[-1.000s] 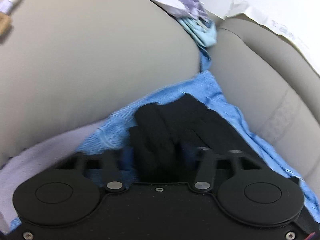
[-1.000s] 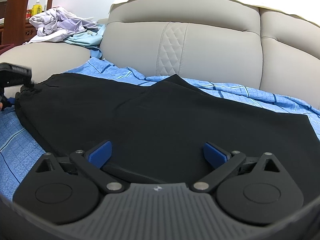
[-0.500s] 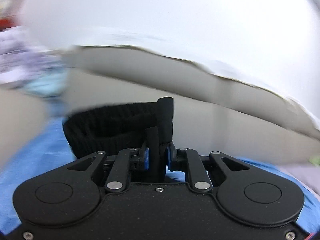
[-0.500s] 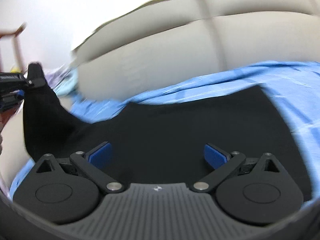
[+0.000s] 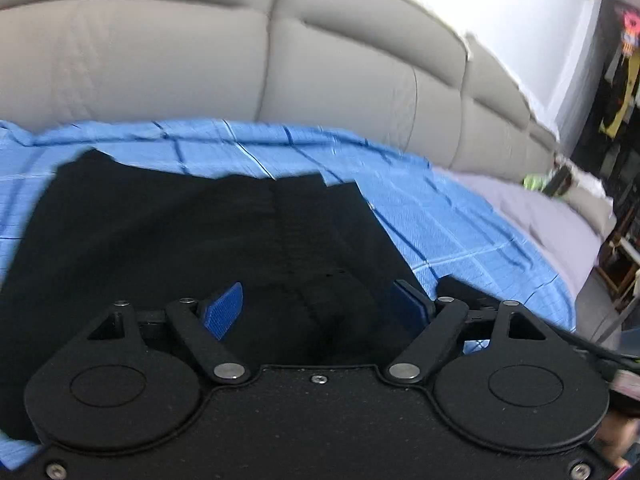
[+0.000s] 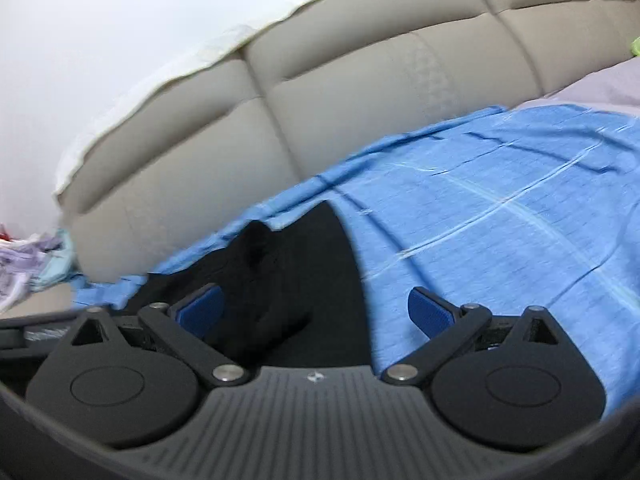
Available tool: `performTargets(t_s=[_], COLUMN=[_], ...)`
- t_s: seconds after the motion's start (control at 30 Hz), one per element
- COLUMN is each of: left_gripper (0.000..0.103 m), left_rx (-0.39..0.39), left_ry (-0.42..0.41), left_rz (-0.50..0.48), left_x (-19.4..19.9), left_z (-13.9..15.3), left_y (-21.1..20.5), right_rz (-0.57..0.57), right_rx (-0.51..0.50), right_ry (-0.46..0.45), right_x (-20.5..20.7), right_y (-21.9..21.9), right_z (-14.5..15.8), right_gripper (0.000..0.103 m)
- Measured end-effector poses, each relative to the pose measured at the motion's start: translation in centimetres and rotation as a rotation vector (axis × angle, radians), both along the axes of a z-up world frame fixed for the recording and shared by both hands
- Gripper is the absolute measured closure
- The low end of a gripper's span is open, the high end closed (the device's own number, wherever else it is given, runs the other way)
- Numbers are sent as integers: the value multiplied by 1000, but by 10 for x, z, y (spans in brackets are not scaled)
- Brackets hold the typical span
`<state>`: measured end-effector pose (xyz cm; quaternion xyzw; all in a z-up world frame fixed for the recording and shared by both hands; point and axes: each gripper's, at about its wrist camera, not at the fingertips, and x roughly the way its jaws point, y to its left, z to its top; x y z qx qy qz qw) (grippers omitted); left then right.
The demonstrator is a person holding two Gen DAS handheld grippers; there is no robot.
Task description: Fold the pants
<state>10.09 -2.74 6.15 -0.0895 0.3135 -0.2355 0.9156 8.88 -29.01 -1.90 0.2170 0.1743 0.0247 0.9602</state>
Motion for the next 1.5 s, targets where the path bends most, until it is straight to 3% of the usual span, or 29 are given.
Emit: performTargets(t_s=[0.1, 0.2, 0.23, 0.33, 0.43, 0.5, 0.57, 0.6, 0.63, 0.7, 0.73, 0.8, 0.83, 0.9, 0.97, 1.07, 1.2, 1.3, 1.4, 1.5], left_gripper=[25, 34, 42, 58, 61, 62, 62, 62, 60, 61, 61, 60, 60, 58, 57, 56, 56, 56, 56, 62], left_rx=[-43, 31, 64, 146, 203, 195, 143, 147, 149, 139, 141, 156, 165, 181, 197, 185, 200, 227, 233, 185], left_ry=[-41, -89, -91, -66, -22, 43, 46, 47, 52, 64, 58, 47, 49, 53, 64, 70, 39, -27, -73, -40], left_rz=[82, 236, 294, 404, 457, 463, 481, 480, 469, 450, 435, 408, 397, 384, 392, 391, 397, 397, 367, 332], left_x=[-19, -30, -29, -22, -12, -3, -2, -5, -4, -5, -6, -9, -8, -13, -16, -24, -20, -4, 22, 52], left_z=[11, 12, 9, -4, -23, -38, -47, -46, -46, -43, -41, -38, -39, -38, -40, -38, -26, -8, 3, -5], left_y=[39, 69, 77, 91, 98, 101, 106, 106, 105, 103, 101, 99, 97, 94, 91, 94, 98, 99, 97, 98], right_rz=[39, 76, 87, 75, 41, 40, 51, 60, 52, 38, 23, -14, -13, -30, -100, -156, -160, -29, 179, 231], right_rx=[-47, -108, -126, -200, -254, -280, -277, -267, -250, -198, -263, -428, -452, -455, -446, -346, -275, -285, -272, -291], right_ry=[-1, 21, 28, 68, 119, 110, 102, 92, 79, -1, -56, -132, -140, -93, -4, 118, 68, 27, 62, 112], right_x=[6, 17, 21, 33, 47, 56, 62, 62, 60, 45, 34, 16, 11, 8, 12, 14, 9, 33, 78, 127], right_y=[23, 48, 56, 77, 88, 93, 95, 94, 92, 86, 90, 102, 102, 94, 81, 58, 39, 36, 36, 39], right_z=[-1, -3, -3, -7, -13, -14, -14, -13, -11, -2, 5, 14, 16, 15, 4, -8, 0, 20, 32, 27], right_gripper=[0, 1, 1, 4, 6, 10, 11, 21, 48, 74, 83, 88, 88, 87, 97, 87, 48, 34, 18, 15])
